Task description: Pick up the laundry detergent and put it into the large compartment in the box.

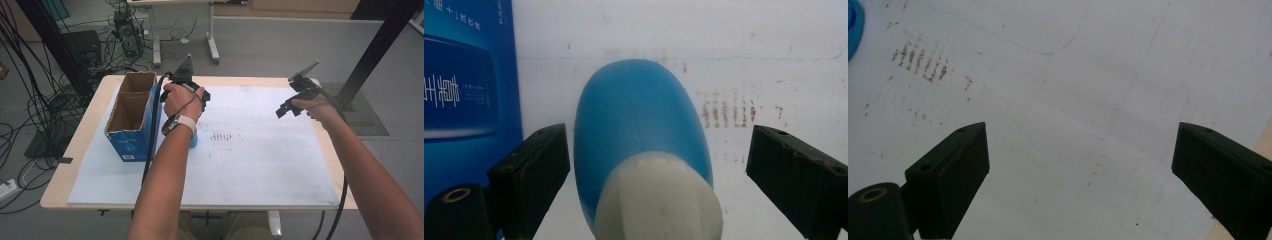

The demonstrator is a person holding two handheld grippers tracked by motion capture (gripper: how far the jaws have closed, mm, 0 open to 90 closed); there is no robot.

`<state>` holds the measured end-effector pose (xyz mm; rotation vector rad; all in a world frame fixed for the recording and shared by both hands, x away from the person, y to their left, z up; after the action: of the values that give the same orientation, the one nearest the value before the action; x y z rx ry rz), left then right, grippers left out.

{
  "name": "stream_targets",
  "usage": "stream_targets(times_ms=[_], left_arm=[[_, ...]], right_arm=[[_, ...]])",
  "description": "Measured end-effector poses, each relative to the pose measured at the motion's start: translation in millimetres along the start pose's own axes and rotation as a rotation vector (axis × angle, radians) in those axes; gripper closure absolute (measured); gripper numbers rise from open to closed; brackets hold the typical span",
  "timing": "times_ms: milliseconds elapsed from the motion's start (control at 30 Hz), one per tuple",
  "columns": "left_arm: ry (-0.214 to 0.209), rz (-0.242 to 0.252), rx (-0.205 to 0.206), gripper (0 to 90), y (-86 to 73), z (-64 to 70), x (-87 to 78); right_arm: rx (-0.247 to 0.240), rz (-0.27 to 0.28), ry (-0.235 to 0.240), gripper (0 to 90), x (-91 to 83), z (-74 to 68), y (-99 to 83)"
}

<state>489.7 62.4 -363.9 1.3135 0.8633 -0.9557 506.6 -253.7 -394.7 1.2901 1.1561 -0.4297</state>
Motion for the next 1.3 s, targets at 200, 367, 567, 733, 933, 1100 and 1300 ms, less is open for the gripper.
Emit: stream_targets(times_ms=[200,367,567,733,933,1100,1300], left_arm=[[0.009,0.004,0.001,10.5,0.1,-1.5,-0.1],[0.005,0.004,0.002,10.5,0.1,-0.9,0.3],[0.005,0.006,-0.001,10.6,0.5,-1.2,0.5],[0.008,0.0,0.005,10.9,0.1,-1.7,1.9],[0.008,-0.004,0.009,12.5,-0.4,0.4,4.8],[0.01,-0.017,0.011,12.7,-0.9,-0.1,7.7],[0.003,-0.035,0.0,12.9,-3.3,-1.4,12.9]], right_arm=[[-0.001,-0.001,0.0,8.2,0.0,-0.1,-0.1],[0.0,-0.002,-0.001,8.1,0.0,-0.2,-0.2],[0.002,0.0,0.0,8.2,-0.4,0.4,-0.2],[0.0,0.0,0.0,8.1,-0.2,0.2,-0.4],[-0.001,0.001,0.002,8.2,0.0,0.3,-0.4],[0.001,-0.001,0.002,8.0,0.0,0.7,-0.8],[0.0,0.002,0.005,8.0,0.4,1.1,-0.6]])
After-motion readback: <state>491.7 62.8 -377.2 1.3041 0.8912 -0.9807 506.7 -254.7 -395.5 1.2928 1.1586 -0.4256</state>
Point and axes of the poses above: each handheld gripper's, and its own axes: x roughly forward along the jaws, y roughly out of its top, z roughly to its right, the point moved 10 cm from there along x, roughly forward along the jaws, and after that the axes turned 11 degrees about z, right-handed, at the moved point
